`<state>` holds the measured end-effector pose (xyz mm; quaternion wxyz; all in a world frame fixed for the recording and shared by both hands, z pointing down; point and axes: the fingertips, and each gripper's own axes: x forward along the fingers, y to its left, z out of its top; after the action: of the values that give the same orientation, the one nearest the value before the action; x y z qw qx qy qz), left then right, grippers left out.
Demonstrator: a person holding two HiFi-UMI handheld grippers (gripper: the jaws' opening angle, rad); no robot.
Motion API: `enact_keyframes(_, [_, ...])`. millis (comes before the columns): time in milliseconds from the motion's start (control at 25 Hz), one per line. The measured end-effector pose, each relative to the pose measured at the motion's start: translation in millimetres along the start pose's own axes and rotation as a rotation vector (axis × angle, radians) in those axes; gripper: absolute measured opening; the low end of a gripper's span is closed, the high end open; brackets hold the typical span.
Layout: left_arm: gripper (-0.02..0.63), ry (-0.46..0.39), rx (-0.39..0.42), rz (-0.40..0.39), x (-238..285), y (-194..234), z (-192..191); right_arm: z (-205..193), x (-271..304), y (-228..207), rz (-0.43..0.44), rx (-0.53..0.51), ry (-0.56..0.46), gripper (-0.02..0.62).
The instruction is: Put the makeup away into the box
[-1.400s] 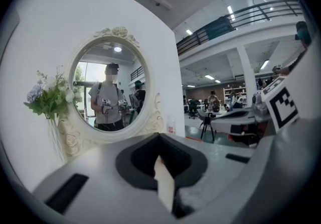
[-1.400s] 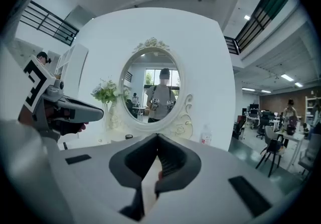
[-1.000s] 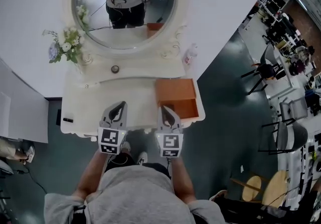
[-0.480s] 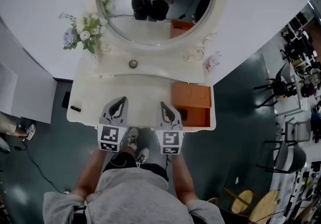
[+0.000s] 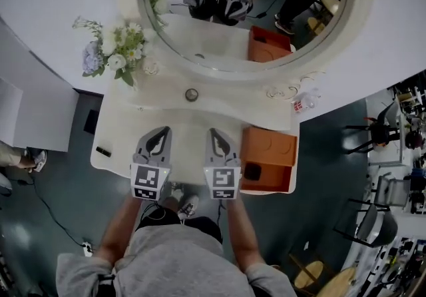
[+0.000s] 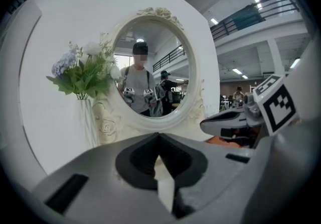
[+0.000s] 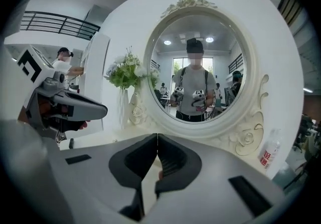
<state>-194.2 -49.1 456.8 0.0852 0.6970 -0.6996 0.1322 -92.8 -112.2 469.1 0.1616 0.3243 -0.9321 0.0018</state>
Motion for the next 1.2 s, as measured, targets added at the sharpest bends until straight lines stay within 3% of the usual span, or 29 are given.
enact_keyframes(360, [0.0,0.06,-0.05,0.005,53,48,-21,-12,83,-6,0.033,0.021,0.067,0.014])
enact_keyframes(680, [0.0,0.1,-0.069,0.001,78,64,-40,-30,133,-3,0.086,0.024,0.138,0.021])
enact_keyframes(720, [0.0,0.104,-0.07,-0.001,79,65,-42,-34,139,-1,0.106,0.027,0.158,0.052])
enact_keyframes(800, [0.0,0.114,-0.073,-0.001,82,67,-46,-42,152,4,0.138,0.034,0.196,0.195])
enact_keyframes(840, [0.0,0.118,-0.076,0.0,83,69,-48,-46,157,5,0.143,0.033,0.211,0.216])
enact_keyframes(960, [0.0,0.128,-0.085,0.007,85,75,-53,-54,173,7,0.149,0.021,0.258,0.249])
enact_keyframes(1200, [0.0,0.135,-0.098,0.006,90,82,-55,-66,193,11,0.173,-0.002,0.341,0.252])
